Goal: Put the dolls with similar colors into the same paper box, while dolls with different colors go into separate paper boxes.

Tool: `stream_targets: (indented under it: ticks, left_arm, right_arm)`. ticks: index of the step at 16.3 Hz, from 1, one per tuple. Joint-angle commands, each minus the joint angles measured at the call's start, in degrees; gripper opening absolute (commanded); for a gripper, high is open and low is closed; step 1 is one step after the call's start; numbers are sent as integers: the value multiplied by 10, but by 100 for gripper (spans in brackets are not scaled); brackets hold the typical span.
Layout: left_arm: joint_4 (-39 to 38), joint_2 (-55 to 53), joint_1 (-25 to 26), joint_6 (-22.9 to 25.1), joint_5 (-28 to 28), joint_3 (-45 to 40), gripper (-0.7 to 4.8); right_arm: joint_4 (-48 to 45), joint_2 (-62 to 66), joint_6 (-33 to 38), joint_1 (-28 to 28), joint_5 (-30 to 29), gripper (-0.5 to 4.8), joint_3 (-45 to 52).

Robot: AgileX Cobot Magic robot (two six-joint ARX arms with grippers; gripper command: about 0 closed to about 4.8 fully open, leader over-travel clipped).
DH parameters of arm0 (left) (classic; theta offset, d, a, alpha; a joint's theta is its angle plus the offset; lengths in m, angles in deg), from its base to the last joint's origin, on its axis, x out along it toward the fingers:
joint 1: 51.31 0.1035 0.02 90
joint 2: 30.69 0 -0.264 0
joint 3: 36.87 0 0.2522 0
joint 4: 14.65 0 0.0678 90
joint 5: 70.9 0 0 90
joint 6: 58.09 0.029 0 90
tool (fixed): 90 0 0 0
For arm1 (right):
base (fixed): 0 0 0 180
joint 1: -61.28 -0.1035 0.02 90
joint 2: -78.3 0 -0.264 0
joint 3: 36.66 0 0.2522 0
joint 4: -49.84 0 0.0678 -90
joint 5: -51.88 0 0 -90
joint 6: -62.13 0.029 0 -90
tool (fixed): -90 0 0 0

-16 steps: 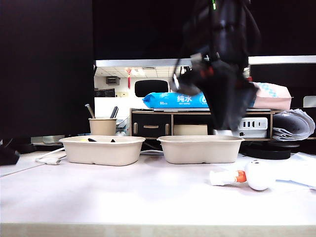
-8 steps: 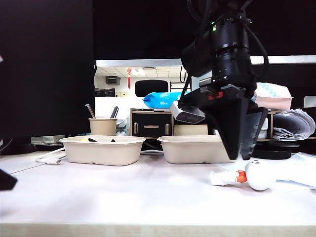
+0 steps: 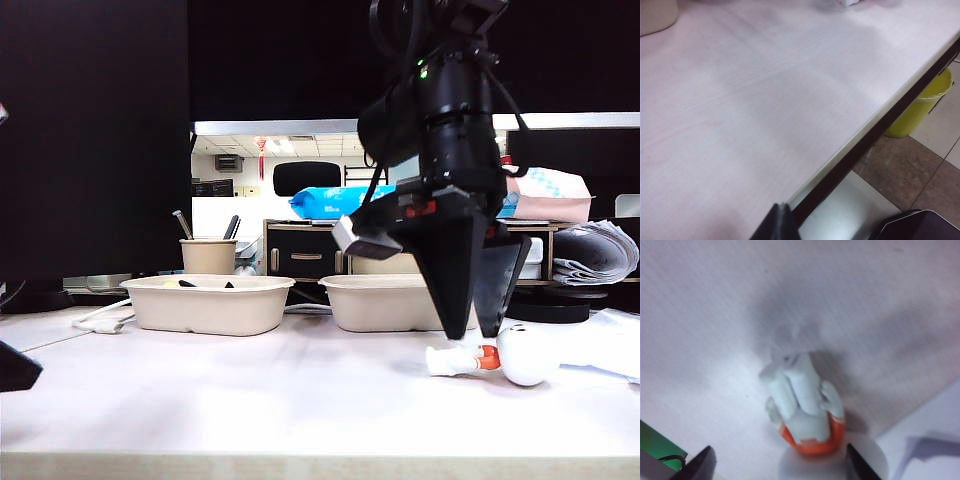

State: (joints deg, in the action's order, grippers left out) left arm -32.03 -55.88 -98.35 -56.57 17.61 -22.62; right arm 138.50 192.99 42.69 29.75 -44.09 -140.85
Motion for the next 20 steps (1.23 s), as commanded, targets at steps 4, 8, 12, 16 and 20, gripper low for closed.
stream_targets:
  ticks: [4,8,12,16,20]
  left_arm:
    - [10,0,0,0,2,0,-5]
    - [10,0,0,0,2,0,-5]
    - [10,0,0,0,2,0,-5]
    - [9,8,0,0,2,0,-5]
    - [9,57,0,0,2,0,-5]
  right_arm:
    - [-17,18,-5,-4,27,336,5]
    - [-23,30,-5,-5,31,303,5]
    - [-29,35,-5,-5,31,195,5]
    - [-39,35,-1,-5,32,142,4]
    - [-64,29,-1,-4,34,143,-1]
